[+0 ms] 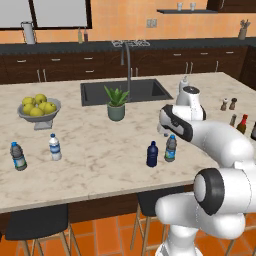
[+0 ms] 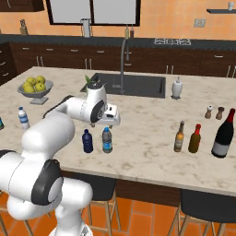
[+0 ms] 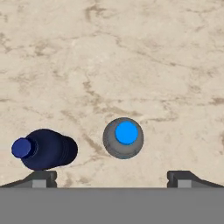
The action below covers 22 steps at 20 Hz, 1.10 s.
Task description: Move the plastic bottles in the middle to the plastics group, and the glass bottles in the middle to the glass group.
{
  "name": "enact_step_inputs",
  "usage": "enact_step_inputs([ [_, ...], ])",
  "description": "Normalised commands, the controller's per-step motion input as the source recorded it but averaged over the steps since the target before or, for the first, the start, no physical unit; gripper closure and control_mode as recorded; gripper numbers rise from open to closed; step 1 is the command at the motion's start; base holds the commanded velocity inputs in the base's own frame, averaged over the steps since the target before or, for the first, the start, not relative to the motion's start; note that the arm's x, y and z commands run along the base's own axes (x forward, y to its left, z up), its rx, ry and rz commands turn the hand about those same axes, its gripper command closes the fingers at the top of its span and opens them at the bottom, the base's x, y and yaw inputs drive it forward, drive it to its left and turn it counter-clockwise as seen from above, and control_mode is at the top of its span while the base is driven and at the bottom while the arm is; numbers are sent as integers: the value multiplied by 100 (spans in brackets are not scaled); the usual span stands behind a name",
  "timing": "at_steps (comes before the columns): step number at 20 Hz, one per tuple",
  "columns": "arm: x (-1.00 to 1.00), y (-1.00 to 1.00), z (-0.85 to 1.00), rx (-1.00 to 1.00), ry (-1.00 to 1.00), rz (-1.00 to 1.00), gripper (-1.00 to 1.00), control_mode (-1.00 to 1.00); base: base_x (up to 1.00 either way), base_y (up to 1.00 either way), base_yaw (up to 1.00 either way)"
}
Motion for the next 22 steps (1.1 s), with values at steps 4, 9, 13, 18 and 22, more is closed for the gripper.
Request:
enact_step_inputs([
  [4, 16, 0, -13, 0, 0, 0, -100, -100, 0, 0, 0],
  [9, 8, -7, -14, 0, 0, 0, -100, -100, 0, 0, 0],
  [13, 0, -12, -1, 0, 0, 0, -100, -100, 0, 0, 0],
  [18, 5, -1, -2, 0, 2, 0, -100, -100, 0, 0, 0],
  [22, 23, 4, -28, 0, 9, 0, -100, -100, 0, 0, 0],
])
